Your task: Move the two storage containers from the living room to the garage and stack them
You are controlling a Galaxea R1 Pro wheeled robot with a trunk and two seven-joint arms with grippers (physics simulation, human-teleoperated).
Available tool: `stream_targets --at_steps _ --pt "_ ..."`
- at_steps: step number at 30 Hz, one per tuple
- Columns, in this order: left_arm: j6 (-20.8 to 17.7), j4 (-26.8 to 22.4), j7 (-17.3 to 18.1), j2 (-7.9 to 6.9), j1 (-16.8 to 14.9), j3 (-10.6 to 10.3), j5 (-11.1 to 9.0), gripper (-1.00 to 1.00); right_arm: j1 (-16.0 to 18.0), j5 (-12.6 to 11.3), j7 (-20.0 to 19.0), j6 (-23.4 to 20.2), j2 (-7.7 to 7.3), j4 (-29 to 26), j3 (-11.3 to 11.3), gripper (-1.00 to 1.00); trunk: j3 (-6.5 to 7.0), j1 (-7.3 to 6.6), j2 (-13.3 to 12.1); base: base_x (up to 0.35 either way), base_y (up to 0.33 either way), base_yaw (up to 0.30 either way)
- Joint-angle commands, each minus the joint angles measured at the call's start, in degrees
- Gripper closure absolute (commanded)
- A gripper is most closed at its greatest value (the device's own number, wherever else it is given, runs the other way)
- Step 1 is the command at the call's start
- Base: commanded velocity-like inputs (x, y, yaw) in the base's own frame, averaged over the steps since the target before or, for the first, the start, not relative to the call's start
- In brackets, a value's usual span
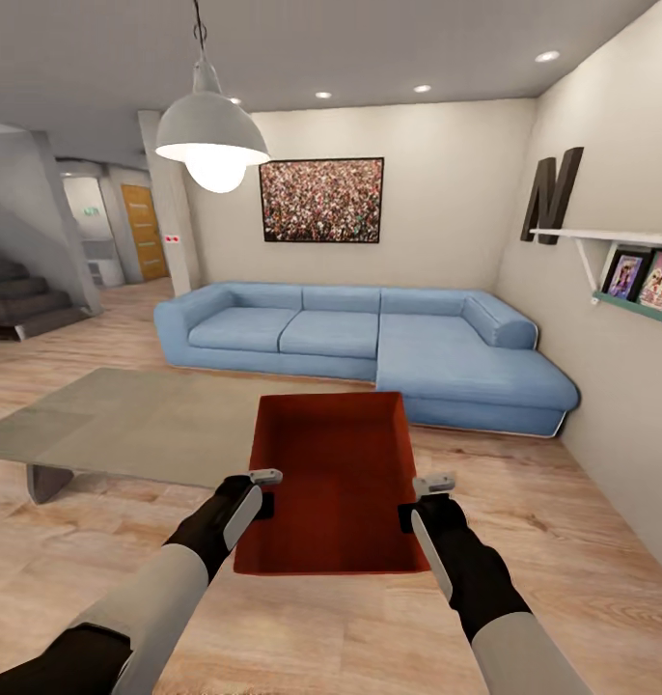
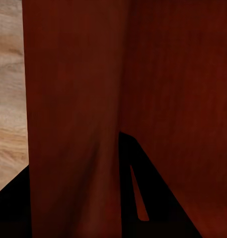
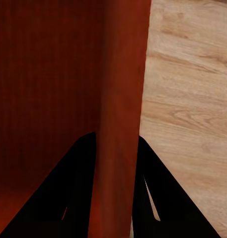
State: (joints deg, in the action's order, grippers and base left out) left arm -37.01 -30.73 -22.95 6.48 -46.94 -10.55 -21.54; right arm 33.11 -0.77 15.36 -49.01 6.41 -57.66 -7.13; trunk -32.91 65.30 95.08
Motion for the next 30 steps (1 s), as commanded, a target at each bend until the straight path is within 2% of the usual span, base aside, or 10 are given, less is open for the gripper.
stream_targets --at_steps 1,30 --pt "-0.7 0.2 -1.0 -0.07 0.0 -0.4 1.3 1.00 0.0 -2.1 -0.2 0.5 0.01 -3.6 -0.3 1.00 0.19 -0.23 -0.4 0.000 0.000 0.288" --pt "-0.8 0.1 -1.0 -0.07 0.0 -0.4 1.2 1.00 0.1 -2.1 -0.2 0.5 -0.06 -3.6 -0.3 1.00 5.39 -6.60 -12.0 0.000 0.000 0.288"
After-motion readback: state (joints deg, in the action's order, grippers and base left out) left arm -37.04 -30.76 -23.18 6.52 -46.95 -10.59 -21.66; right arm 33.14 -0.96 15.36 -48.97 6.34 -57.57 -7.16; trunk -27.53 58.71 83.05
